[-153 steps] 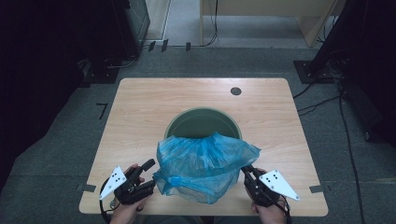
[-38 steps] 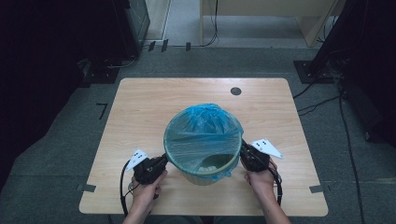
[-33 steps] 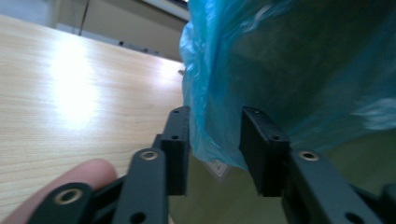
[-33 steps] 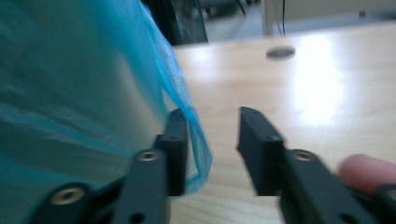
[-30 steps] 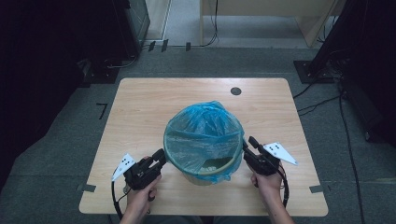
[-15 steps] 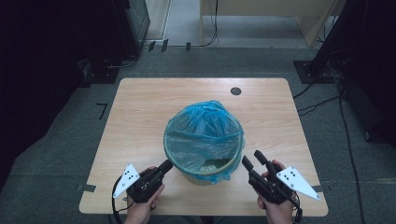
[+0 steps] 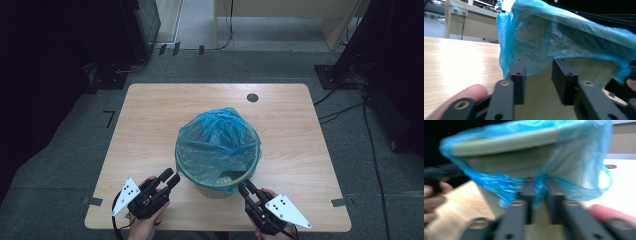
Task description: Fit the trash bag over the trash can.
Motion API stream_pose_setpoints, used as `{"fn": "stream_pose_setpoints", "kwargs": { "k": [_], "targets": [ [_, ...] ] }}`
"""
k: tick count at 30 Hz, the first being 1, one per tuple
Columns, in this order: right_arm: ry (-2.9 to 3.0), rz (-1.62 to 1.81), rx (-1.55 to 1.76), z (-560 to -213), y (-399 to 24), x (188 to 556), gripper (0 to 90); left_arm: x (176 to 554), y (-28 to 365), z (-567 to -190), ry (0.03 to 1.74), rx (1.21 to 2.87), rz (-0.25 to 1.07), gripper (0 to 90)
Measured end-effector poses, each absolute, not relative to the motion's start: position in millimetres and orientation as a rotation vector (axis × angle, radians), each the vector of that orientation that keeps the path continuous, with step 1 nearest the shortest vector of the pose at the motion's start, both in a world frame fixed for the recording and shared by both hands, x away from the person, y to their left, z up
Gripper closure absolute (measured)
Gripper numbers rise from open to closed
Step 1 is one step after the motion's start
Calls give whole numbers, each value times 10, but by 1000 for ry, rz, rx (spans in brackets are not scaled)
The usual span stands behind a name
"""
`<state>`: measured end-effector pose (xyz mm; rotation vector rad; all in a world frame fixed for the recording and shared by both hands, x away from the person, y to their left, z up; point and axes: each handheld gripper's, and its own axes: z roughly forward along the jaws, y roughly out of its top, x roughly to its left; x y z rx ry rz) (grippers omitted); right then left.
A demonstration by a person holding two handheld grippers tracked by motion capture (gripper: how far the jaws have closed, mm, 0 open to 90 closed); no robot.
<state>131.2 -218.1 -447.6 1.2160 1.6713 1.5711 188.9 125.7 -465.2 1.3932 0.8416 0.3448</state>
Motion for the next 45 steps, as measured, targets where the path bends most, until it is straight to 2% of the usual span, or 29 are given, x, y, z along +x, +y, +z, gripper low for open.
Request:
{"fn": "stream_pose_setpoints", "kwargs": {
  "k": [2,8,15,25,30,33,39,41,45],
  "targets": [
    [1672,1533,1228,-4480,-2214,1339,900,1892,1302,-4657,814,1396,339,560],
    [1607,1418,1288,-4477,-2461,1460,900,1876,1470,-4615,705,1337,293,484],
    [1561,1329,1397,-4563,-2786,1743,900,1931,1521,-4569,782,1263,345,461],
    [1551,1270,1511,-4698,-2977,2524,884,2085,1444,-4512,856,1220,366,439],
    [1564,1365,1494,-4623,-3042,2599,702,2108,1413,-4416,838,1203,360,417],
    [1507,1430,1461,-4485,-3103,2429,641,2159,1400,-4343,852,1189,357,373],
    [1482,1584,1323,-4270,-3053,1964,537,2289,1308,-4292,910,1199,316,341],
    [1506,1648,1271,-4256,-2985,1840,485,2297,1280,-4316,912,1201,303,351],
    [1579,1775,1209,-4303,-2866,1739,289,2297,1288,-4354,918,1174,251,419]
  ]
}}
